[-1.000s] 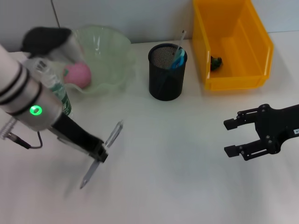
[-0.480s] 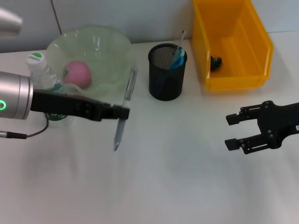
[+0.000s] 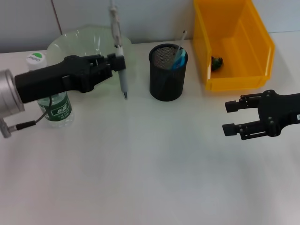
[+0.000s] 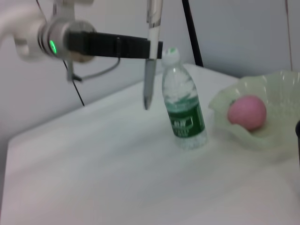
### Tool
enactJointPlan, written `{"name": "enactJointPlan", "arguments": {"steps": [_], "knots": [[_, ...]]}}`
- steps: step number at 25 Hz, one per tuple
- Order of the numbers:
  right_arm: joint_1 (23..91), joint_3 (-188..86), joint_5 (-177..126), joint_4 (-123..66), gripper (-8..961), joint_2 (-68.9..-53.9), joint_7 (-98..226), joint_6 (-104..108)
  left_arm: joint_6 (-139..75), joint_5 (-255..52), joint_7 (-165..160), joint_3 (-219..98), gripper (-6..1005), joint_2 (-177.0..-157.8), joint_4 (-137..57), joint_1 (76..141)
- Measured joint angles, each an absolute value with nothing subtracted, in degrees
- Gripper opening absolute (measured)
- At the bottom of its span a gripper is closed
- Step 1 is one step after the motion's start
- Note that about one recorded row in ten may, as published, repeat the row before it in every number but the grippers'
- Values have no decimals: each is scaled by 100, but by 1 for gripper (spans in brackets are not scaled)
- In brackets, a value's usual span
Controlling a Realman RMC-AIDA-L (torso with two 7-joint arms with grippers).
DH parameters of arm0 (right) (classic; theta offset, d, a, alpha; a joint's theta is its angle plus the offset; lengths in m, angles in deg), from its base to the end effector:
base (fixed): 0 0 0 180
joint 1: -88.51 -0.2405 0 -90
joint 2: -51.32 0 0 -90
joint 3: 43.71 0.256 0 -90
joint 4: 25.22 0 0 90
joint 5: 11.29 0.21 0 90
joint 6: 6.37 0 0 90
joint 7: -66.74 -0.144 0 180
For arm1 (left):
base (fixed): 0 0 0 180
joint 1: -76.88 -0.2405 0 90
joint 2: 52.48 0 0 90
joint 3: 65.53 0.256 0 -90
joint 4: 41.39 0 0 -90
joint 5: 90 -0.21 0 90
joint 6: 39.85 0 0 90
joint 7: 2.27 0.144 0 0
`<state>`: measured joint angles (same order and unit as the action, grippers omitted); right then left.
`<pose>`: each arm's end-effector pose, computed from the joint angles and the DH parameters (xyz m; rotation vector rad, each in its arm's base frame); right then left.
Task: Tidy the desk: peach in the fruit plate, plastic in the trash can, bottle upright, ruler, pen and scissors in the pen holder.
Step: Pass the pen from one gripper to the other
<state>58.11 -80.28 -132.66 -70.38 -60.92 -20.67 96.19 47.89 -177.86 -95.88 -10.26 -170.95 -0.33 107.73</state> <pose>0.2713 0.3228 0.0659 -2.8540 0.6405 0.5482 -0.1955 0.3517 0.0117 -2.6480 -0.7534 -1.1382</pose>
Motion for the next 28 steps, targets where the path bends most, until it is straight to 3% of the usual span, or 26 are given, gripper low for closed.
{"name": "enactJointPlan", "arguments": {"steps": [8,15,28], "knots": [[5868,-7883,-13093,-6936,698,-6107,-2106,9758,4829,-16487,-6914,-1073,153,-17122,-1839,10776],[5846,-7879,-13021,-6743,696,-6126,-2070,9791,4833,-16456,-6680,-1050,154,-17146,-1977,10754],[5901,-7577,-12469,-6590,692,-6301,-1608,9737,4788,-16424,-6102,-1094,157,-17158,-2499,10952]]}}
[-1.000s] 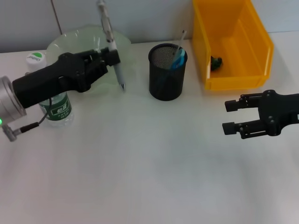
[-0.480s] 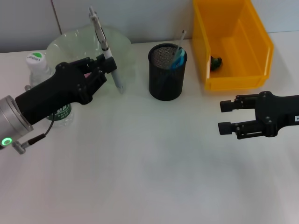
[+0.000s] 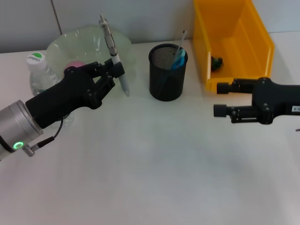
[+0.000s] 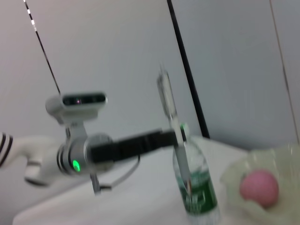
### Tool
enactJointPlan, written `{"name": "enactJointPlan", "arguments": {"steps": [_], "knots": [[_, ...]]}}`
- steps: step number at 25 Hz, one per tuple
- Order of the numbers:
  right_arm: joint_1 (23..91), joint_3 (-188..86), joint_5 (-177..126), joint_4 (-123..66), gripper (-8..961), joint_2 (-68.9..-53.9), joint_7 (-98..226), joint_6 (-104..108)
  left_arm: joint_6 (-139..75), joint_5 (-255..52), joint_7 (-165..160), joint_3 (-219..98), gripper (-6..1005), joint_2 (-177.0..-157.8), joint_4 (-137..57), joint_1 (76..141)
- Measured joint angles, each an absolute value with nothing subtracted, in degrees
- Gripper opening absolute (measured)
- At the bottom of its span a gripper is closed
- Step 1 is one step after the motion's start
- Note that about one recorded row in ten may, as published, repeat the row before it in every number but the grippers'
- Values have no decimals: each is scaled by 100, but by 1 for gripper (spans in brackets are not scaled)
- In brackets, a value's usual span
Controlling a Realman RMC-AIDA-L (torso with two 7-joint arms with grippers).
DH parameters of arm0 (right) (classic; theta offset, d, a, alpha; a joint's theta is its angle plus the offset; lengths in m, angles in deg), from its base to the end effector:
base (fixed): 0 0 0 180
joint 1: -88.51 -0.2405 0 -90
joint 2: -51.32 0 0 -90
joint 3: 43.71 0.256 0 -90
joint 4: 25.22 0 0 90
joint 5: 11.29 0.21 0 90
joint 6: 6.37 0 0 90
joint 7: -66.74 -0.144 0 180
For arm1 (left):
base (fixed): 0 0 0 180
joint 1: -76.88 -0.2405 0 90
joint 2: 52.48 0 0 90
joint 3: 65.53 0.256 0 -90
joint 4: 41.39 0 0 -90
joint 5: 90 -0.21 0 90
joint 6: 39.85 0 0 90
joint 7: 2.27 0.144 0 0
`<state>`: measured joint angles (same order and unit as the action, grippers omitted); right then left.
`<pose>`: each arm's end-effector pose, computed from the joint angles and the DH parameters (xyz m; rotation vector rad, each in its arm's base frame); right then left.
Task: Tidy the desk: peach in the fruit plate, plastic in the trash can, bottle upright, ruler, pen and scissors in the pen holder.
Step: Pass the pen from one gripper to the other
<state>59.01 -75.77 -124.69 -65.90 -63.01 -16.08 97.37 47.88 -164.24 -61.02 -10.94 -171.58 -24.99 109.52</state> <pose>0.2625 0.3177 0.0591 -2.7402 0.5939 0.8669 -0.2231 0.3334 -0.0281 -2.4150 -0.5028 -1.2692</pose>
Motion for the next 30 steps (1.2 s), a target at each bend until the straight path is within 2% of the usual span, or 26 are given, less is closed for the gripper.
{"name": "enactJointPlan", "arguments": {"steps": [4,6,7,9,10,14,20,30], "knots": [[5946,-7575,-12024,-6425,691,-6354,-1359,9732,4645,-16322,-5847,-1158,157,-17162,-2736,11036],[5966,-7571,-11757,-6326,691,-6453,-1078,9722,4599,-16179,-5718,-1155,158,-17163,-2885,11082],[5966,-7571,-11757,-6326,690,-6453,-1078,9722,4581,-16077,-5625,-1152,158,-17164,-2991,11115],[5967,-7569,-11661,-6290,690,-6560,-882,9690,4556,-15807,-5338,-1141,158,-17166,-3290,11208],[5939,-7562,-11624,-6279,689,-6671,-726,9626,4549,-15755,-5255,-1140,158,-17165,-3376,11237],[5860,-7595,-11452,-6067,688,-6784,-414,9505,4519,-15596,-4787,-1161,159,-17166,-3842,11429],[5726,-7653,-10683,-5301,687,-6801,459,9306,4433,-15482,-3213,-2251,160,-17167,-5194,11902],[5216,-7689,-10179,-4395,684,-6826,1641,8528,3846,-16908,-1522,-4831,162,-17166,-6132,11969]]}}
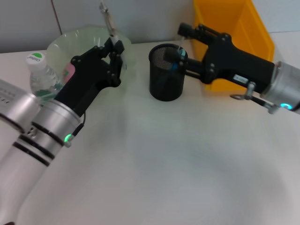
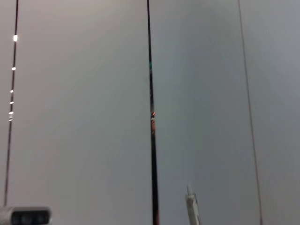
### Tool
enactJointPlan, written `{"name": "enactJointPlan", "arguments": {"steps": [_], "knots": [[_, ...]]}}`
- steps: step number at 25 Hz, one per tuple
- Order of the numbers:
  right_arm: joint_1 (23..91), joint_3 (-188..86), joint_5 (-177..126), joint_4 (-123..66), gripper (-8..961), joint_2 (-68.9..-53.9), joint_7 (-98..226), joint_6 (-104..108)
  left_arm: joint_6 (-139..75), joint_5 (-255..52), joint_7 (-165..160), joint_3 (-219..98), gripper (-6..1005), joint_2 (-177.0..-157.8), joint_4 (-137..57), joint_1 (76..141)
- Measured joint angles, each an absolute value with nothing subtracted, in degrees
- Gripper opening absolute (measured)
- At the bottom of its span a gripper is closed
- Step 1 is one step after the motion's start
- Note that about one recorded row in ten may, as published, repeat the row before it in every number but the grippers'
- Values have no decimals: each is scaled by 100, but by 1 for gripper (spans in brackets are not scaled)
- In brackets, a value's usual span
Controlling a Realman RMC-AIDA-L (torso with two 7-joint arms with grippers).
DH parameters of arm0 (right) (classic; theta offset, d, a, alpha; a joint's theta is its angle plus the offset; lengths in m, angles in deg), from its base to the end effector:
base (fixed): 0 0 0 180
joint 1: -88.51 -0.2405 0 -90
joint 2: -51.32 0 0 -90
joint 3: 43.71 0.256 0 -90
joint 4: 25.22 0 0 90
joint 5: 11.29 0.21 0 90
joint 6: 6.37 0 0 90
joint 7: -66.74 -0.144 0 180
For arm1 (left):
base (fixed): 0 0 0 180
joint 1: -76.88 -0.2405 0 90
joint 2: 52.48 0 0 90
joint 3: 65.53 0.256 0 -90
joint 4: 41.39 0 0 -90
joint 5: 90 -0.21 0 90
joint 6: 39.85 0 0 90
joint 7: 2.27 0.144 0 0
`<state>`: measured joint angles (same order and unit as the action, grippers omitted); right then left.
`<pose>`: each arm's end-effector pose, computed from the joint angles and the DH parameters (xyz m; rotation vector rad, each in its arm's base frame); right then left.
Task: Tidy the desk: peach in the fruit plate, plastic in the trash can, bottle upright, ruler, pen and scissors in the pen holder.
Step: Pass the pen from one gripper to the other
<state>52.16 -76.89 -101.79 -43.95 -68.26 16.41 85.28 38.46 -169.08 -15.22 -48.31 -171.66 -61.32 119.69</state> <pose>0.2140 0.3511 -0.0036 -2.3360 0.2144 1.2271 -0.2014 0.3440 -0.0812 -1.9748 -0.4360 -1.1104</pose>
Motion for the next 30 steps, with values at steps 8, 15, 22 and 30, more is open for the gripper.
{"name": "enactJointPlan", "arguments": {"steps": [8,15,22,30], "knots": [[4812,-7685,-9859,-3841,681,-6838,2357,8051,3008,-18158,-406,-6642,163,-17166,-6739,11894],[4390,-7661,-9392,-3153,679,-6854,3037,7719,2753,-18508,294,-7325,164,-17166,-7131,11828],[4177,-7658,-9069,-2696,677,-6859,3510,7485,2618,-18521,515,-7536,166,-17166,-7244,11827],[3981,-7435,-8799,-2153,675,-6857,4343,7466,2530,-18509,738,-7666,167,-17166,-7398,11822]]}}
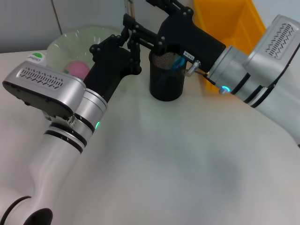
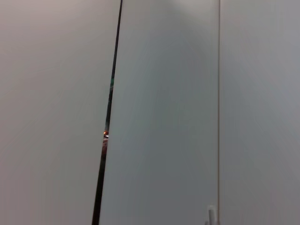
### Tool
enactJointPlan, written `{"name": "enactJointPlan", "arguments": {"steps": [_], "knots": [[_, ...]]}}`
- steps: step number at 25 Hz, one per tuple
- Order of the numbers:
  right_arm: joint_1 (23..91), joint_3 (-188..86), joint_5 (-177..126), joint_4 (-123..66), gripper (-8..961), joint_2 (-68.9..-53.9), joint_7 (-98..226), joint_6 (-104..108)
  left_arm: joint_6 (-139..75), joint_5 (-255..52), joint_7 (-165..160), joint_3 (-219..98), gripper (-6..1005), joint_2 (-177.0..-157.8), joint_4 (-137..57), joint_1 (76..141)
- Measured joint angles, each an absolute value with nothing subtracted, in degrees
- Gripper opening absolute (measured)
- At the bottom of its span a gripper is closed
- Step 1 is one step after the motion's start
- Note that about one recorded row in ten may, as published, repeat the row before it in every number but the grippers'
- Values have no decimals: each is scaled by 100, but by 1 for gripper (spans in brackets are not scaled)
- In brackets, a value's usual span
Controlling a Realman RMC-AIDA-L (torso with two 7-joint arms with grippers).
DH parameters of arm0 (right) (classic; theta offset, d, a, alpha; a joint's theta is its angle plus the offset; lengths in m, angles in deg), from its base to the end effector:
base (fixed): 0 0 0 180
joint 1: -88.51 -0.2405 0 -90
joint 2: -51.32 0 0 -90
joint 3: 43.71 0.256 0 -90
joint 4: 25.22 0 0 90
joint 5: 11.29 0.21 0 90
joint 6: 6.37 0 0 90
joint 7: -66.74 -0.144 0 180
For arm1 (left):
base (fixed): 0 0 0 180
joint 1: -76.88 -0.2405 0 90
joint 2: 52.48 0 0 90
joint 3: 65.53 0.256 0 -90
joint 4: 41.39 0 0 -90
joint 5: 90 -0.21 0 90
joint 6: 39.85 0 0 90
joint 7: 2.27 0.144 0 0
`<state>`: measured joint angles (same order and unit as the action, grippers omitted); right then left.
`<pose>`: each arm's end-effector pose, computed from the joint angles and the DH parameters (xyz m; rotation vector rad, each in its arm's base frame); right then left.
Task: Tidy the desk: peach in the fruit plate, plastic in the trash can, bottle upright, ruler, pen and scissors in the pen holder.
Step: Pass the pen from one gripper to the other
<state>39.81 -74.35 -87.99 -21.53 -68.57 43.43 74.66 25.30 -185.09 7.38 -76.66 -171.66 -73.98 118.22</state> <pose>0.1660 0.3830 -0.0517 -2.1226 0.1189 1.1673 -0.1623 0.3529 -0.1036 -1.9004 -0.3810 -0.9599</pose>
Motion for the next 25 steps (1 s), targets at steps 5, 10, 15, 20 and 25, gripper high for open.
{"name": "enactJointPlan", "arguments": {"steps": [5,10,15,20,25], "knots": [[3942,-7362,-8809,-2071,674,-6856,4447,7458,2521,-18528,903,-7707,168,-17166,-7486,11776],[3914,-7323,-8809,-2004,672,-6856,4446,7452,2520,-18531,909,-7712,169,-17166,-7508,11767],[3875,-7286,-8808,-1935,671,-6856,4456,7417,2519,-18534,912,-7713,169,-17166,-7516,11766],[3867,-7284,-8805,-1924,669,-6856,4459,7407,2519,-18536,914,-7713,170,-17166,-7539,11766],[3883,-7160,-8803,-1924,668,-6856,4461,7403,2519,-18536,916,-7711,171,-17166,-7546,11766]]}}
